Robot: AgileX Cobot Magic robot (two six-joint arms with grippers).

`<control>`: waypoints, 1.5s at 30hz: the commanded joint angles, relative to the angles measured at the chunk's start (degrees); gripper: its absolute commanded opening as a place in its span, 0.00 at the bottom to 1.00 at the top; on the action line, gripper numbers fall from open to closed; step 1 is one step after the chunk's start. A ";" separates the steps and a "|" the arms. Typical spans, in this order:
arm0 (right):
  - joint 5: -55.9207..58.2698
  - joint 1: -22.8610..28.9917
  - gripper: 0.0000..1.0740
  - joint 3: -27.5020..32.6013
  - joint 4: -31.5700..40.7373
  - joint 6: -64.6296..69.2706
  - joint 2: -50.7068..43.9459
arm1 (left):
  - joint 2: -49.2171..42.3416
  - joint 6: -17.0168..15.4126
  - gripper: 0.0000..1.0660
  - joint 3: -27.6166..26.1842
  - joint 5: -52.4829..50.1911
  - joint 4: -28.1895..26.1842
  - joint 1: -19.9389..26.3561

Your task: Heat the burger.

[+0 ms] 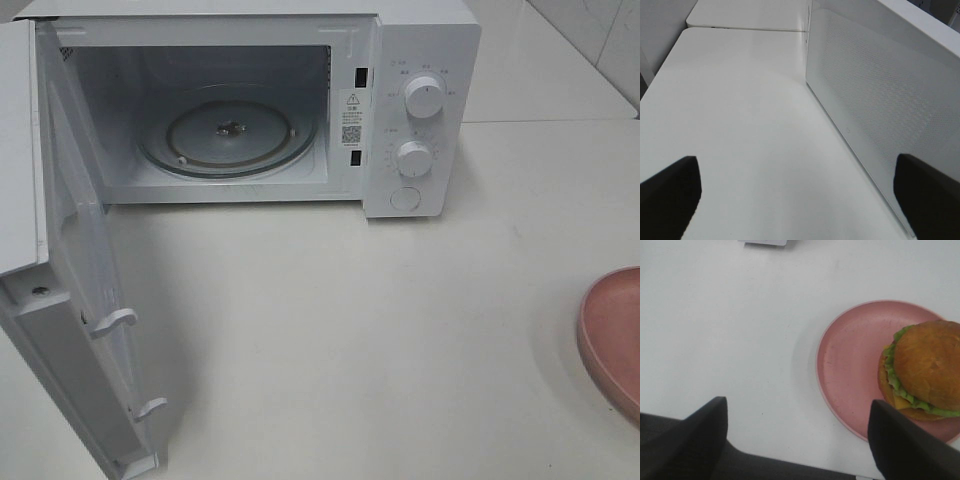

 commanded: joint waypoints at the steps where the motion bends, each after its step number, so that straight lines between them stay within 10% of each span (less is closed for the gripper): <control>1: -0.74 -2.75 0.67 0.23 0.69 -1.72 -2.12 | -1.20 -0.17 0.94 0.29 -0.34 -0.11 0.11; 13: -0.74 -12.66 0.67 0.52 1.72 -2.92 -14.04 | -1.20 -0.17 0.94 0.29 -0.34 -0.11 0.11; 45: -0.74 -12.72 0.67 0.52 1.66 -3.15 -16.50 | -1.09 -0.17 0.94 0.29 -0.34 -0.11 0.11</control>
